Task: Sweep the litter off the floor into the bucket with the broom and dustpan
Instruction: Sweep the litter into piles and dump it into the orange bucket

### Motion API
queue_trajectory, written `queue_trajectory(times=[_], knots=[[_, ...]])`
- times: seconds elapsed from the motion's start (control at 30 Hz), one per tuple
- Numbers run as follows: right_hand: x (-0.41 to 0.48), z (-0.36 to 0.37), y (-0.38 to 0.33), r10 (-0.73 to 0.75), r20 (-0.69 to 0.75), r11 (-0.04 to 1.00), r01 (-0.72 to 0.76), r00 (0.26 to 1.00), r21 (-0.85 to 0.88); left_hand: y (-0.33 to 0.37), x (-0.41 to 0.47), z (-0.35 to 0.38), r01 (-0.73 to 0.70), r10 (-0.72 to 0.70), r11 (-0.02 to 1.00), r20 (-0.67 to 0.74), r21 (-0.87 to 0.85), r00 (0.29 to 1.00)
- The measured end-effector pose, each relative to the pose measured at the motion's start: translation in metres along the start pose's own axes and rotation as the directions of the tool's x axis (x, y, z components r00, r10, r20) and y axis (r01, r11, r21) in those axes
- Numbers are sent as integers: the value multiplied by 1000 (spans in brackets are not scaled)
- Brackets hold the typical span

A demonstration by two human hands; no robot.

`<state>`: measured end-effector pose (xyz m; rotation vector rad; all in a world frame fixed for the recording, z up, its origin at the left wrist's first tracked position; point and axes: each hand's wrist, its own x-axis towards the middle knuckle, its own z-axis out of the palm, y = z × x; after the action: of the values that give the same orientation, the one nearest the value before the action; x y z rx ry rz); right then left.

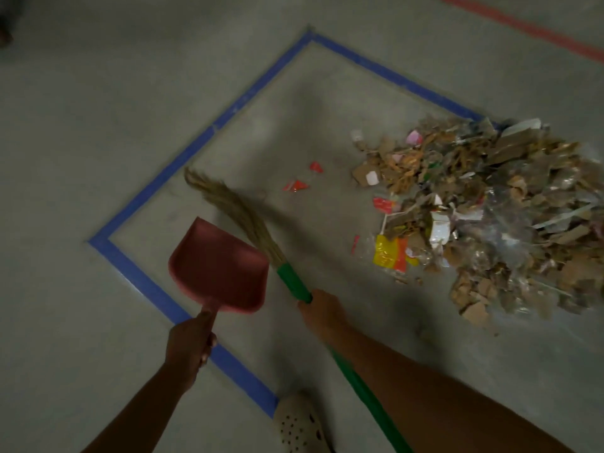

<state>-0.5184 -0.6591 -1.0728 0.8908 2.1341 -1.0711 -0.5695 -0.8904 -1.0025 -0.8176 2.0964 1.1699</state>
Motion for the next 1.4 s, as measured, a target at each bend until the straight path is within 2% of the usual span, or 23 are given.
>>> queue_trajectory(times=[0.07, 0.13, 0.23, 0.33, 0.47, 0.6, 0.77, 0.9, 1.2, 1.4], knots=[[30, 13, 15, 70, -9, 998, -70, 998, -10, -5, 24, 6, -13, 13, 1000, -23, -13, 1000], [54, 19, 33, 130, -54, 990, -127, 990, 55, -10, 44, 17, -29, 29, 1000, -34, 2, 999], [85, 12, 57, 215, -161, 961, -179, 963, 212, -15, 71, 37, -54, 56, 998, -32, 35, 998], [109, -20, 80, 401, -237, 859, -274, 885, 432, -12, 84, 63, -89, 90, 996, -20, 30, 996], [129, -72, 118, 544, -300, 702, -229, 783, 674, 9, 79, 101, -129, 127, 989, 21, 75, 992], [116, -125, 160, 612, -326, 642, -212, 721, 737, 36, 59, 138, -143, 133, 986, 111, 91, 985], [78, -181, 208, 641, -394, 655, -201, 658, 729, 69, 18, 190, -189, 164, 971, 172, 146, 971], [44, -217, 236, 648, -414, 644, -170, 639, 746, 90, -14, 226, -206, 173, 968, 213, 145, 961], [-45, -279, 252, 576, -443, 652, -59, 687, 756, 125, -90, 267, -215, 182, 970, 244, 116, 953], [-99, -293, 263, 529, -449, 700, -72, 720, 710, 126, -147, 260, -164, 143, 982, 190, 97, 971]])
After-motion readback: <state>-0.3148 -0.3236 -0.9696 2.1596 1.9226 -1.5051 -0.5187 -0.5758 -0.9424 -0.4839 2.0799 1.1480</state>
